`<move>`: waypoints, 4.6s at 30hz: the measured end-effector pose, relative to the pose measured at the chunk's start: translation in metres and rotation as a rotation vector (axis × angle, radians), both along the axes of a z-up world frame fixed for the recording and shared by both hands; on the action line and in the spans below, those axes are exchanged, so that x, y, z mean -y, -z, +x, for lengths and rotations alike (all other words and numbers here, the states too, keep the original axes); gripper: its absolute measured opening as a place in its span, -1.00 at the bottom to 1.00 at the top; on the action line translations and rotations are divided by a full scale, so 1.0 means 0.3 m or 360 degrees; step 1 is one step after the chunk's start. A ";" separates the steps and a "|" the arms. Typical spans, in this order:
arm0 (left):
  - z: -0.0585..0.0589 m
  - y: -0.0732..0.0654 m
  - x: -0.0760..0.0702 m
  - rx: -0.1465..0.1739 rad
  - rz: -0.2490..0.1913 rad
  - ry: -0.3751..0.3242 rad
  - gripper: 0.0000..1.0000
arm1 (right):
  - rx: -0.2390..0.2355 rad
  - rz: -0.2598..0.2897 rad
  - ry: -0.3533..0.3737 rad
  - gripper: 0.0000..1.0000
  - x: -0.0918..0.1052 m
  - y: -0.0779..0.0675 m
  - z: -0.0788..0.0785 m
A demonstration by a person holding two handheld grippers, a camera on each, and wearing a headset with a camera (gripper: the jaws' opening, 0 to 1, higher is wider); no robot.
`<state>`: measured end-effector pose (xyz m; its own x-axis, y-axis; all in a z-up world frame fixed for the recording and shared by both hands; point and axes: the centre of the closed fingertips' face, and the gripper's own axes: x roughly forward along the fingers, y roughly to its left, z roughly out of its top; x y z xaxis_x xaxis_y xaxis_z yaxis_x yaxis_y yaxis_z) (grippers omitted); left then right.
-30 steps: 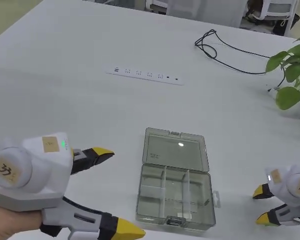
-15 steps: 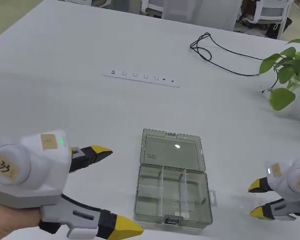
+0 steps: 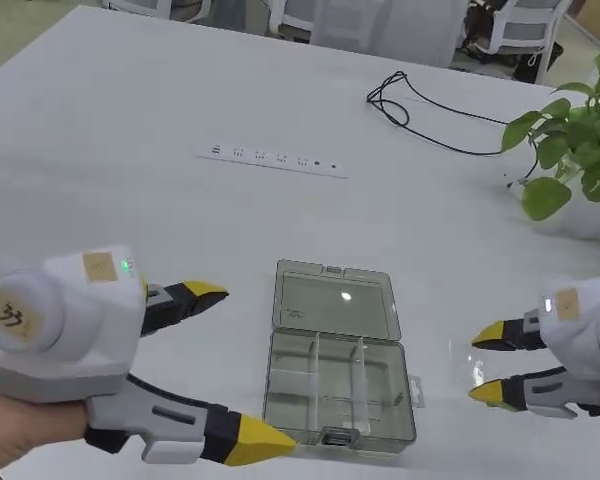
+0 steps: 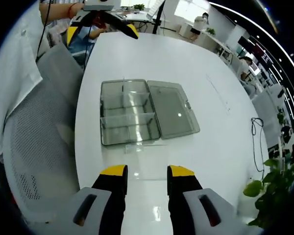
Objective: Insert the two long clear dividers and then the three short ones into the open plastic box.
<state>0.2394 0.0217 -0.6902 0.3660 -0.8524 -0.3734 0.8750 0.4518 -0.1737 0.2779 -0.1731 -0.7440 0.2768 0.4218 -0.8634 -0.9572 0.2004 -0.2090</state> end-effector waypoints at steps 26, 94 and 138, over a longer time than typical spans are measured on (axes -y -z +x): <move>0.032 -0.123 0.118 -0.0374 -0.0331 -0.0132 0.42 | 0.0204 0.0242 -0.0036 -0.34 -0.211 -0.248 -0.084; -0.013 -0.107 0.328 -0.0887 -0.0559 -0.0170 -1.00 | 0.0355 -0.0013 -0.0216 -0.33 -0.350 -0.279 -0.163; -0.182 -0.202 0.321 -0.0046 -0.0381 0.0528 -1.00 | -0.0609 0.0492 -0.0490 -0.92 -0.388 -0.408 -0.314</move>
<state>0.1847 -0.0748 -0.6295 0.0486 -0.9865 -0.1565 0.9597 0.0896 -0.2665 0.1836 -0.0567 -0.6216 -0.2061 0.6818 -0.7019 -0.9770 -0.1026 0.1871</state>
